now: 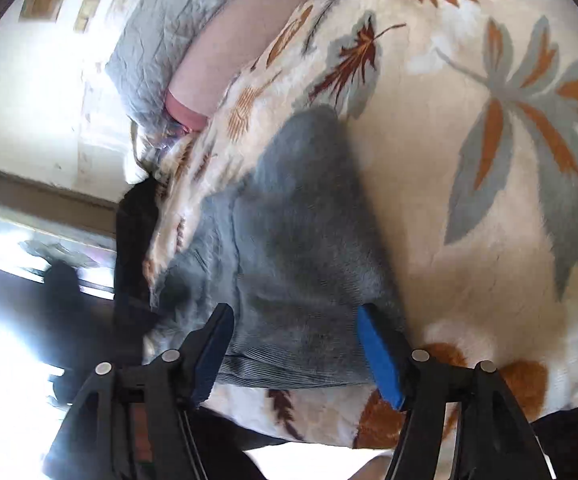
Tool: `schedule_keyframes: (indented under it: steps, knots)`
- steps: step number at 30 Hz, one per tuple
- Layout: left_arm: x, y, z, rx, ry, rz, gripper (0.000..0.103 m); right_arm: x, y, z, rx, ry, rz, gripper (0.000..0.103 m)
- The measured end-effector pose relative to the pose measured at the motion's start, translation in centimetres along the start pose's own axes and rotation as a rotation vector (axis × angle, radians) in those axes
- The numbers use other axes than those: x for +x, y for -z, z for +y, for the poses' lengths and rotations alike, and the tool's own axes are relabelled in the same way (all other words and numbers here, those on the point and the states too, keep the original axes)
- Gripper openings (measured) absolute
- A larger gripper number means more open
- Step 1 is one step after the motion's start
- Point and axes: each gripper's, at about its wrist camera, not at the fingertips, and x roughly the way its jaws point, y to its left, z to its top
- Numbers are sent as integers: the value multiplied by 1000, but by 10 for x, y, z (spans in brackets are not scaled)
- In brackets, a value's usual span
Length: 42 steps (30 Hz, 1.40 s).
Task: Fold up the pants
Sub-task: 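Fold the held edge over onto the jeans with the right gripper and release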
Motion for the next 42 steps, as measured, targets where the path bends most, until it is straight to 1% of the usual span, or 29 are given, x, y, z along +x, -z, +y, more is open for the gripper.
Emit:
schedule_keyframes:
  steps: [1,2,3,5,7,9,11,12,13,14,15,17,21,22,23,25,26,27,28,30,31,33,35,36,37,38,40,41,42]
  knots:
    - [-5,5,-9,57,-38,-47,86,-7,-8,3,-8,-16,-22,68]
    - [-8,6,-16,83,-62,-45,86,-12,-18,3,-8,-30,-39,68]
    - [-13,5,-18,85,-56,-54,86,-13,-26,2,-1,-33,-48,68]
    - [-33,-7,-18,69,36,-136,86,-9,-50,-5,30,-23,-68,68]
    - [-45,-26,-15,36,83,-176,86,9,-72,-12,75,-21,-40,68]
    - [-47,-45,-11,7,151,-178,86,24,-83,-21,105,-45,5,68]
    - [-32,-54,-6,-31,196,-136,86,37,-88,-20,94,-21,30,64]
    - [-19,-57,-4,-41,182,-102,86,44,-88,-21,88,-1,42,60]
    - [-6,-55,-3,-48,123,-67,86,52,-88,-23,87,32,52,57]
    - [13,-53,1,-60,28,-27,84,53,-90,-23,81,53,47,45]
    - [14,-47,-1,-51,20,-44,84,55,-92,-23,67,76,46,30]
    - [11,-41,-13,4,-41,-78,84,61,-92,-14,0,125,66,13]
    - [19,-33,-27,86,-123,-100,84,60,-93,19,-184,257,13,11]
    - [22,-33,-27,95,-135,-105,84,67,-94,18,-209,320,13,11]
    - [21,-32,-27,100,-141,-106,85,80,-93,7,-208,363,49,11]
    - [24,-33,-30,113,-151,-106,85,75,-92,3,-200,328,31,11]
    - [24,-32,-30,116,-151,-109,85,65,-92,6,-184,304,18,21]
    - [25,-33,-30,116,-150,-109,85,55,-92,6,-157,294,2,36]
    - [24,-34,-28,115,-149,-109,85,38,-88,8,-141,268,-37,41]
    - [23,-32,-28,111,-152,-111,85,21,-75,15,-153,221,-64,41]
    - [22,-31,-28,109,-154,-113,86,12,-63,19,-149,167,-51,41]
    - [24,-31,-30,108,-155,-115,87,6,-46,18,-127,107,-24,41]
    - [23,-31,-28,103,-146,-116,87,16,-25,0,-78,82,79,41]
    - [21,-32,-27,97,-135,-115,87,28,-21,-5,-68,106,116,34]
    - [19,-33,-26,92,-124,-114,87,35,-16,-17,-65,141,131,22]
    - [14,-34,-24,81,-104,-113,87,32,-16,-24,-55,176,109,0]
    - [-1,-32,-18,46,-70,-139,87,24,-20,-24,-14,157,99,3]
    - [-13,-29,-16,39,-70,-170,87,16,-20,-16,-45,150,73,7]
    - [-19,-25,-16,51,-77,-188,87,12,-19,-11,-71,150,65,7]
